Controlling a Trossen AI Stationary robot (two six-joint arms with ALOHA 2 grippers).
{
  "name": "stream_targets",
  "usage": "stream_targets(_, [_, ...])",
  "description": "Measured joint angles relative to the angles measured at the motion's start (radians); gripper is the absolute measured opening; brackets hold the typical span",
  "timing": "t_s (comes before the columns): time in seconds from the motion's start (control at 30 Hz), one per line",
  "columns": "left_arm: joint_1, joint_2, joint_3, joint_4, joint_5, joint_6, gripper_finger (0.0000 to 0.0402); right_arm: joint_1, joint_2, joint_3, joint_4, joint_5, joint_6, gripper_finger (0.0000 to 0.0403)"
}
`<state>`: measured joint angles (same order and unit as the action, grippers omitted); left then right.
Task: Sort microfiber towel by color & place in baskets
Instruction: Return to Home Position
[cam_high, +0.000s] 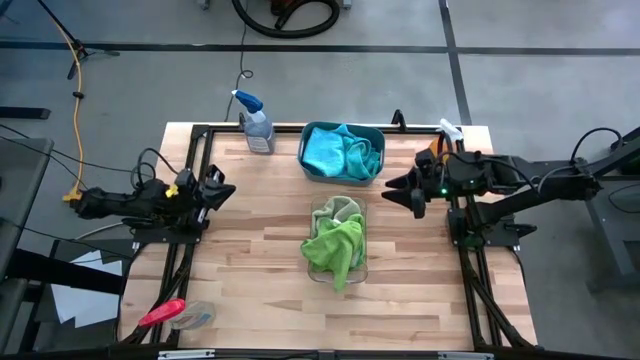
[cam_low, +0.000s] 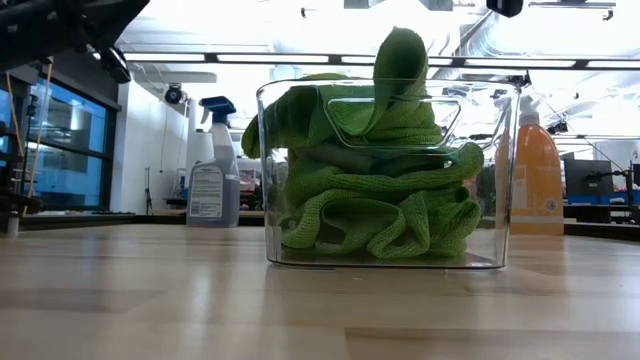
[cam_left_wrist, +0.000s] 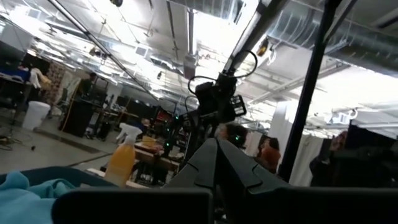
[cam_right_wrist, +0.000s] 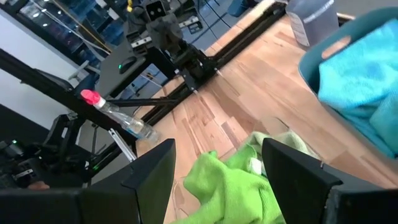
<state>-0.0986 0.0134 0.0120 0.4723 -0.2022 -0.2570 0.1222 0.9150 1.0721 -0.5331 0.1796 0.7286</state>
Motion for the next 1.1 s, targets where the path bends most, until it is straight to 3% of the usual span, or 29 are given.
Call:
stream_targets(0.4, [0.0, -0.009, 0.001, -0.133, 0.01, -0.015, 0.0, 0.007, -0.002, -0.002, -0.178, -0.032, 0.025, 0.0235])
stream_targets(0.57, [0.0, -0.009, 0.001, -0.187, 0.006, 0.013, 0.0, 0.039, -0.055, -0.065, -0.257, -0.083, -0.006, 0.0208])
stream_targets(0.7, [0.0, -0.009, 0.001, -0.193, 0.004, 0.026, 0.0, 0.068, -0.172, -0.159, -0.264, -0.095, -0.04, 0.0149])
stream_targets(0.9, [0.0, -0.009, 0.001, -0.193, 0.001, 0.025, 0.0, 0.082, -0.454, -0.356, -0.219, -0.098, -0.039, 0.0023])
stream_targets(0.97, [0.0, -0.009, 0.001, -0.192, 0.001, 0.025, 0.0, 0.082, -0.555, -0.436, -0.149, -0.098, -0.051, 0.0008])
stream_targets(1.1, [0.0, -0.009, 0.001, -0.192, 0.001, 0.025, 0.0, 0.071, -0.709, -0.57, -0.007, -0.083, -0.119, 0.0022])
